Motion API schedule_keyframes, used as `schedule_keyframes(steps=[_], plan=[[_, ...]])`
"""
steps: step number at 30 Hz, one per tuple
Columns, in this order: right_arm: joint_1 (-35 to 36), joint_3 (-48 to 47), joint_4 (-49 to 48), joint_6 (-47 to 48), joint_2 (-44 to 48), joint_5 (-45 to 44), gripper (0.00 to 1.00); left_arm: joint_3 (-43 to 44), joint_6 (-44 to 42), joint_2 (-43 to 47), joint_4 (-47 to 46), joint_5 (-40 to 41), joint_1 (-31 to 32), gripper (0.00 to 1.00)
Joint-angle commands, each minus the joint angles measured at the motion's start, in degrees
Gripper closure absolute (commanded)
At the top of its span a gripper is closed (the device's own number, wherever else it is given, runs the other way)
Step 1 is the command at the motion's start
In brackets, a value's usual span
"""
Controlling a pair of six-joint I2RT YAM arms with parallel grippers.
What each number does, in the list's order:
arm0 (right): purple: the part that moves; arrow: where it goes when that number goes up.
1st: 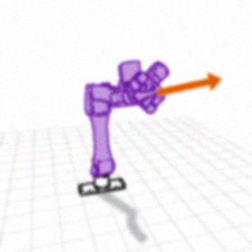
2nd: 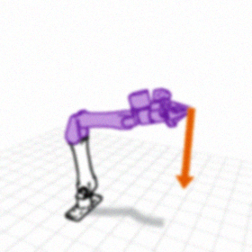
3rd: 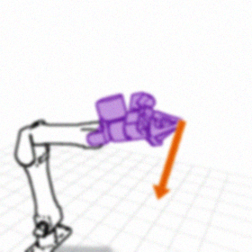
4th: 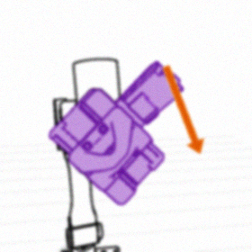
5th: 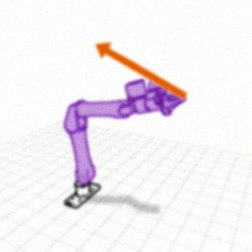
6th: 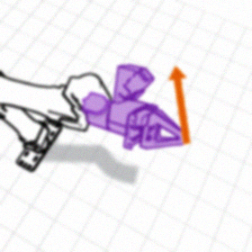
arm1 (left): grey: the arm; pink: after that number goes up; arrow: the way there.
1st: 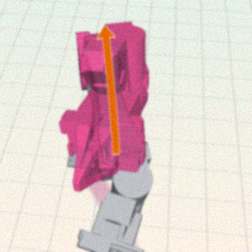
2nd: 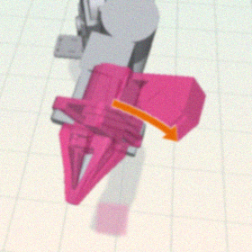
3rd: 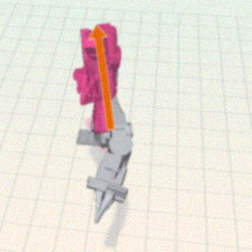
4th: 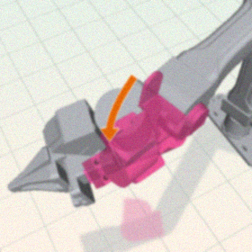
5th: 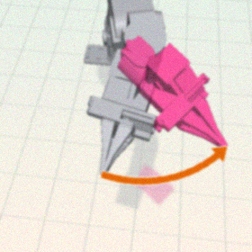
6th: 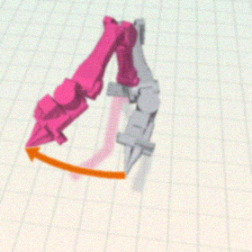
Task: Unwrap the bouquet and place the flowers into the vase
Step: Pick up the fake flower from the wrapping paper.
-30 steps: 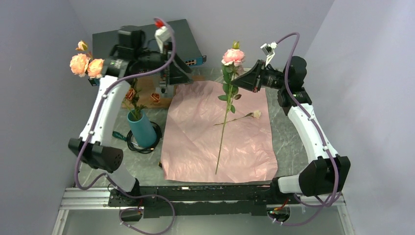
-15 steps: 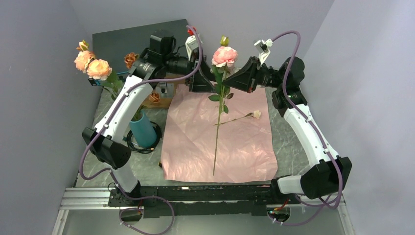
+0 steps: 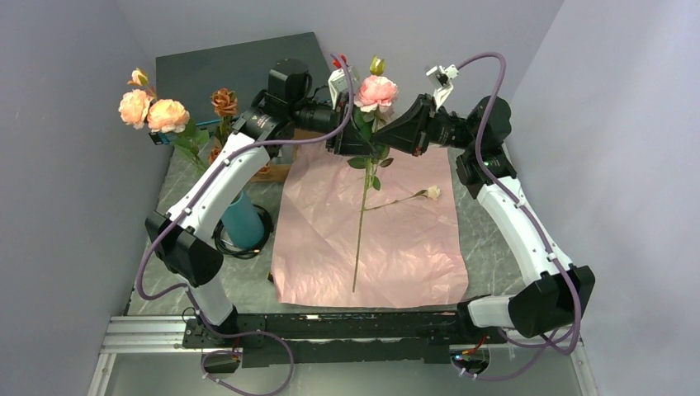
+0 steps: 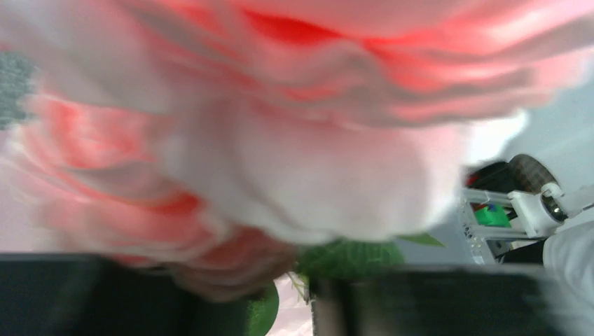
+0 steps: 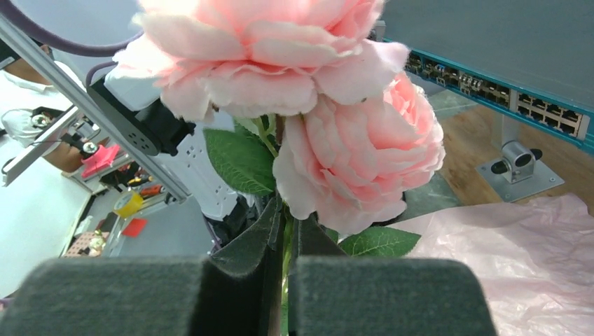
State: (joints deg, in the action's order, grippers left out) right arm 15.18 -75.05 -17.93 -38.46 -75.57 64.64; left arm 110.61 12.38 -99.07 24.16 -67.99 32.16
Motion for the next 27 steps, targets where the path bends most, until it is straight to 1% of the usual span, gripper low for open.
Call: schedule_keyframes(steps=[1,3,5,7,10,12,14,15,17,20,21,24,27], plan=[[0.55,-2.71,0.26,2.78,1.73,-2.44,1.0,-0.37,2.92,1.32,-4.46,-0.84,0.36,0.78],[0.55,-3.18,1.42,3.64,1.7,-2.91,0.96,-0.23,1.74,1.56,-2.68,-0.55,0.27,0.9],[0.51,-3.82,3.25,4.79,1.79,-3.39,0.88,-0.26,-0.11,2.21,-0.52,0.1,-0.06,0.95],[0.44,-4.33,4.71,5.81,1.68,-3.93,0.85,-0.74,-0.73,2.89,0.46,0.61,-0.69,1.0],[0.42,-4.9,6.17,6.9,1.42,-4.25,0.79,-0.71,-1.68,3.5,1.69,1.17,-2.41,1.0],[0.44,-5.15,7.05,7.52,1.37,-4.34,0.73,-0.17,-2.47,3.95,2.86,1.36,-3.87,1.0],[0.34,-5.32,8.04,8.15,1.3,-4.79,0.63,1.01,-5.25,4.49,6.2,2.04,-4.81,1.0],[0.25,-5.55,8.79,8.66,1.23,-5.12,0.6,1.92,-7.85,4.84,8.68,2.7,-5.02,1.0],[0.14,-6.24,11.03,9.8,1.03,-5.75,0.47,4.03,-13.81,5.8,13.85,4.6,-5.08,1.0],[-0.17,-6.73,13.18,11.13,1.1,-6.61,0.33,7.56,-20.81,7.33,20.51,7.91,-5.39,1.0],[-0.16,-6.82,13.98,11.91,1.12,-6.9,0.3,8.87,-22.58,7.92,22.54,8.75,-5.55,1.0],[-0.15,-7.25,16.78,14.19,0.89,-7.29,0.24,12.15,-28.32,9.79,28.7,10.31,-6.37,1.0],[-0.22,-7.74,20.93,17.14,0.83,-8.0,0.22,13.19,-30.5,12.59,32.53,11.28,-8.56,1.0]])
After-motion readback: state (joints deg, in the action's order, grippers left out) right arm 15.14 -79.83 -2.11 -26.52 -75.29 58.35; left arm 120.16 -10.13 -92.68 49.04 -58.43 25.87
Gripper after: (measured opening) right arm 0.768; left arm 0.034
